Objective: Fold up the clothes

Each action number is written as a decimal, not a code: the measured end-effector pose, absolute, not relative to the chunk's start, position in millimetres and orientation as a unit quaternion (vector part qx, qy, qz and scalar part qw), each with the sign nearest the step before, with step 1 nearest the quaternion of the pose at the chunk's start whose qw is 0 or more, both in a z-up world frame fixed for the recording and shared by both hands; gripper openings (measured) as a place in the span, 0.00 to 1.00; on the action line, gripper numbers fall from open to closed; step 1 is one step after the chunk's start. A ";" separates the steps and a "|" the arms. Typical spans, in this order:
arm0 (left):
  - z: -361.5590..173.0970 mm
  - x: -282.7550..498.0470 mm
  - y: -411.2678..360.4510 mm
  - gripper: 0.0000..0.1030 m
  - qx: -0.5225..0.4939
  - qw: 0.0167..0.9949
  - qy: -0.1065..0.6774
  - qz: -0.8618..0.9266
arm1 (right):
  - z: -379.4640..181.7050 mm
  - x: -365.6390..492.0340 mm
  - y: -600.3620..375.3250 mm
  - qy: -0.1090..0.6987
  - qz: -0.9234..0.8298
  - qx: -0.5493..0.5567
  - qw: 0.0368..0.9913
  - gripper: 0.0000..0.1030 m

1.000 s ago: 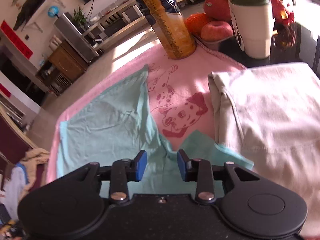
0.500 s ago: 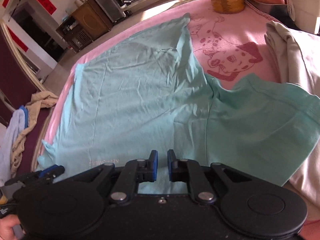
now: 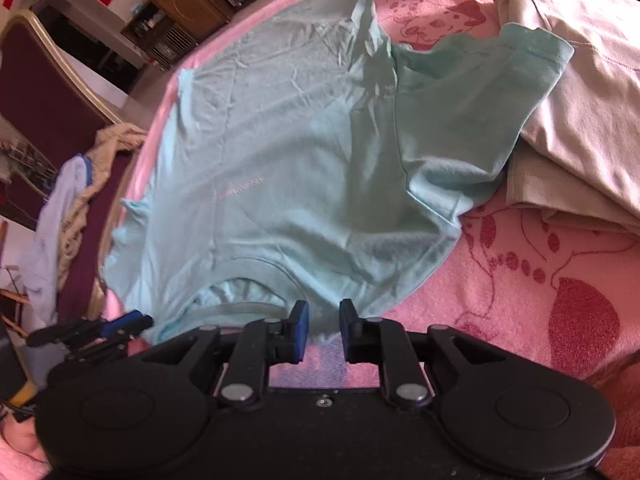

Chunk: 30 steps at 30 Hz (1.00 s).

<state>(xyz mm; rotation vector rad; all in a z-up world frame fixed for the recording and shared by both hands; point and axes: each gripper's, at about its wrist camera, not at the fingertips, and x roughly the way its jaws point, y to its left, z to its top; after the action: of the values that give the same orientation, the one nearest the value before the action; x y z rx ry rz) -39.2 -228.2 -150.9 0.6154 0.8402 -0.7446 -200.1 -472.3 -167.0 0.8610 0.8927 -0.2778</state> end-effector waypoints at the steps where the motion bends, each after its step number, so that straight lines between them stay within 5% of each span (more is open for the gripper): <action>1: -143.8 -37.5 -224.8 0.25 0.269 0.809 0.387 -0.352 | -162.0 -203.2 -473.5 0.403 -0.130 0.406 0.810 0.16; 14: -170.5 -26.8 -269.1 0.19 0.253 0.807 0.364 -0.391 | -177.7 -163.4 -464.3 0.365 -0.146 0.387 0.834 0.11; 18: -174.6 -42.3 -266.5 0.01 0.291 0.779 0.370 -0.415 | -187.6 -150.1 -452.8 0.407 -0.122 0.360 0.831 0.12; 22: -170.2 -51.3 -251.0 0.00 0.302 0.764 0.388 -0.419 | -187.8 -166.7 -444.7 0.447 -0.115 0.352 0.814 0.05; 23: -168.6 -49.1 -249.1 0.01 0.294 0.767 0.394 -0.413 | -186.1 -173.8 -445.0 0.447 -0.114 0.354 0.814 0.05; 25: -161.6 -44.2 -246.6 0.22 0.280 0.781 0.392 -0.397 | -179.3 -185.7 -450.5 0.429 -0.118 0.366 0.817 0.09; 30: -133.7 -33.0 -250.0 0.30 0.243 0.820 0.371 -0.362 | -146.5 -223.9 -491.2 0.306 -0.177 0.429 0.831 0.14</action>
<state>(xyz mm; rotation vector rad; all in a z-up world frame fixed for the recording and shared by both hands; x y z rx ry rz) -33.0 -250.0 -133.7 0.5168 0.7911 -0.7704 -223.9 -491.2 -146.5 0.9093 0.6483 -0.3758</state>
